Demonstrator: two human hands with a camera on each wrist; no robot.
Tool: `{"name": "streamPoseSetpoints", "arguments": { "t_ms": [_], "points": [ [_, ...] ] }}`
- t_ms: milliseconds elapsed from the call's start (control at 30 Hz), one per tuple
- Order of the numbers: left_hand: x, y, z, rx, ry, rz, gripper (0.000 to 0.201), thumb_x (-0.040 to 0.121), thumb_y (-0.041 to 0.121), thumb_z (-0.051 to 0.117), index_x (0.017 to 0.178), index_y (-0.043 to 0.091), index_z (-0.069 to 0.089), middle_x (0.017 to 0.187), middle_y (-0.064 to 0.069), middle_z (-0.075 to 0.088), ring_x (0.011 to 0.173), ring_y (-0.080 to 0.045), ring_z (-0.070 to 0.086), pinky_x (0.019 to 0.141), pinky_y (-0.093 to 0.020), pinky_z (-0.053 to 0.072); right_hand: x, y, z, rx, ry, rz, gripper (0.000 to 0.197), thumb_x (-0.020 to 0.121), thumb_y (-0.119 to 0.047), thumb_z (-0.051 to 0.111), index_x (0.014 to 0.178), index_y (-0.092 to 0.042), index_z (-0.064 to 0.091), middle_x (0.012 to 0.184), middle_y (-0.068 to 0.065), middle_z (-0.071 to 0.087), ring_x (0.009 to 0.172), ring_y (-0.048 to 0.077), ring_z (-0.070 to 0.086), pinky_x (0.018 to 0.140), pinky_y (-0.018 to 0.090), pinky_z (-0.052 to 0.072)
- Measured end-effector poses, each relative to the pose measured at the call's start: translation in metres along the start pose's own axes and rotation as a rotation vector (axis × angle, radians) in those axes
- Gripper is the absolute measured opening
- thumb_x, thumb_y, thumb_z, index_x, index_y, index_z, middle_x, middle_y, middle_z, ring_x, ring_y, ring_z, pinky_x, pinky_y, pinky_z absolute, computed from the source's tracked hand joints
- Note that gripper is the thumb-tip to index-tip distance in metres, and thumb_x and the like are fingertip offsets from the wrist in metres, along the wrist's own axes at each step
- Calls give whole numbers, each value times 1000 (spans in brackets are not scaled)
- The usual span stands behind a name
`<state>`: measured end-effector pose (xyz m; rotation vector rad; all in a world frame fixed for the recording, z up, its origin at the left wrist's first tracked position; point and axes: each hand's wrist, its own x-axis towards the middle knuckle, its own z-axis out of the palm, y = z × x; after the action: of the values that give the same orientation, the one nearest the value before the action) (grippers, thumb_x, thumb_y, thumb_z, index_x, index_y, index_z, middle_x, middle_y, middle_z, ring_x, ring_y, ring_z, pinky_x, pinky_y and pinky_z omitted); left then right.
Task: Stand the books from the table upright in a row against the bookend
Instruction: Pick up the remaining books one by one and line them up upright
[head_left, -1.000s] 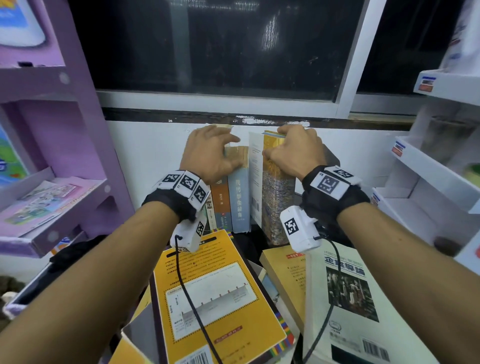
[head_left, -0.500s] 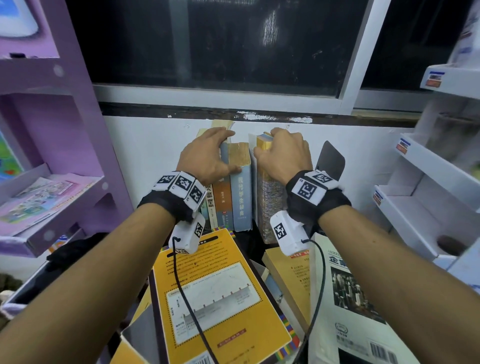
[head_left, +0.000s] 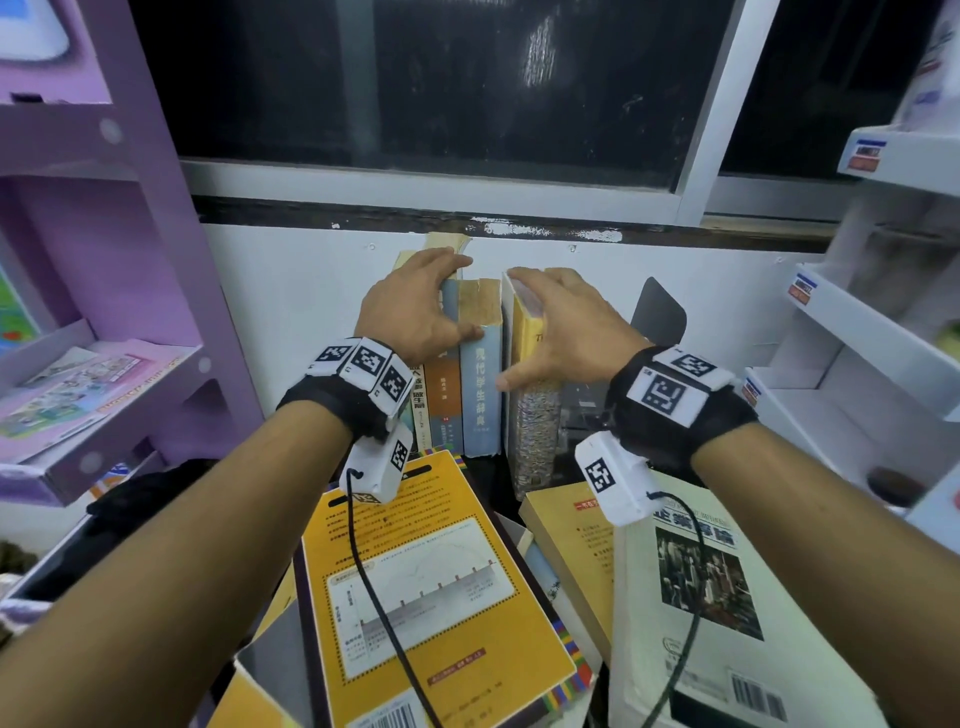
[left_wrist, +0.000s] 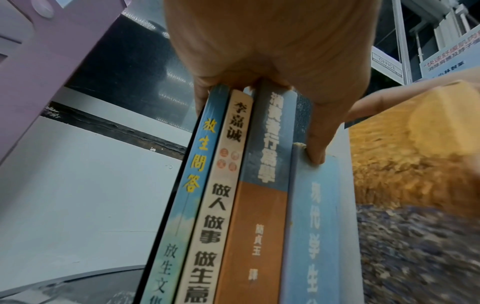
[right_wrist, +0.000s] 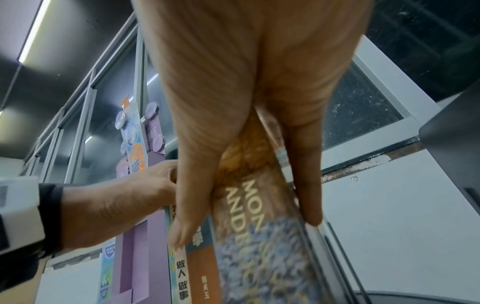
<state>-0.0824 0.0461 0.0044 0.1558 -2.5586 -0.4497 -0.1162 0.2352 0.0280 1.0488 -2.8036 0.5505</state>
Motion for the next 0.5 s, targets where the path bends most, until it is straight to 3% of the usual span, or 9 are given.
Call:
{"name": "streamPoseSetpoints", "arguments": {
  "t_ms": [67, 133, 200, 300, 400, 500],
  "points": [
    [0, 1, 0, 1, -1, 1, 79, 72, 49, 76, 140, 31, 42, 152, 7, 36, 134, -19, 41, 104, -39, 38, -4, 1, -1, -18, -103, -79, 121, 49, -45, 91, 149, -39, 22, 159, 13, 11, 148, 26, 7, 116, 42, 18],
    [-1, 1, -1, 2, 0, 0, 79, 72, 49, 76, 141, 30, 42, 151, 7, 36, 134, -19, 41, 103, -39, 38, -5, 1, -1, -85, -175, -137, 116, 49, -43, 91, 146, -43, 28, 160, 14, 9, 148, 27, 4, 117, 43, 15],
    [-1, 1, -1, -3, 2, 0, 80, 72, 51, 76, 141, 29, 43, 151, 6, 36, 133, -18, 41, 103, -38, 38, -6, 2, -1, -133, -184, -169, 102, 51, -42, 91, 140, -38, 40, 156, 13, 20, 146, 27, 14, 116, 39, 20],
    [-2, 1, -1, -9, 7, 3, 79, 71, 50, 76, 140, 29, 43, 150, 7, 37, 133, -17, 42, 102, -37, 39, -7, 3, 2, -110, -112, -186, 73, 56, -40, 90, 117, -28, 53, 139, 5, 40, 131, 26, 36, 106, 38, 36],
    [-3, 1, 0, -16, 18, 2, 78, 72, 48, 77, 140, 29, 44, 149, 7, 38, 131, -18, 43, 101, -36, 39, -5, 5, 7, -40, -11, -183, 55, 59, -34, 89, 101, -25, 53, 120, -2, 48, 110, 22, 49, 92, 38, 45],
    [-3, 2, 1, -9, 17, 10, 77, 72, 48, 76, 140, 29, 44, 149, 7, 39, 130, -18, 44, 100, -37, 40, -1, 8, 14, -66, 66, -183, 51, 64, -31, 87, 100, -23, 52, 117, -2, 49, 99, 24, 53, 85, 36, 46]
  ]
}}
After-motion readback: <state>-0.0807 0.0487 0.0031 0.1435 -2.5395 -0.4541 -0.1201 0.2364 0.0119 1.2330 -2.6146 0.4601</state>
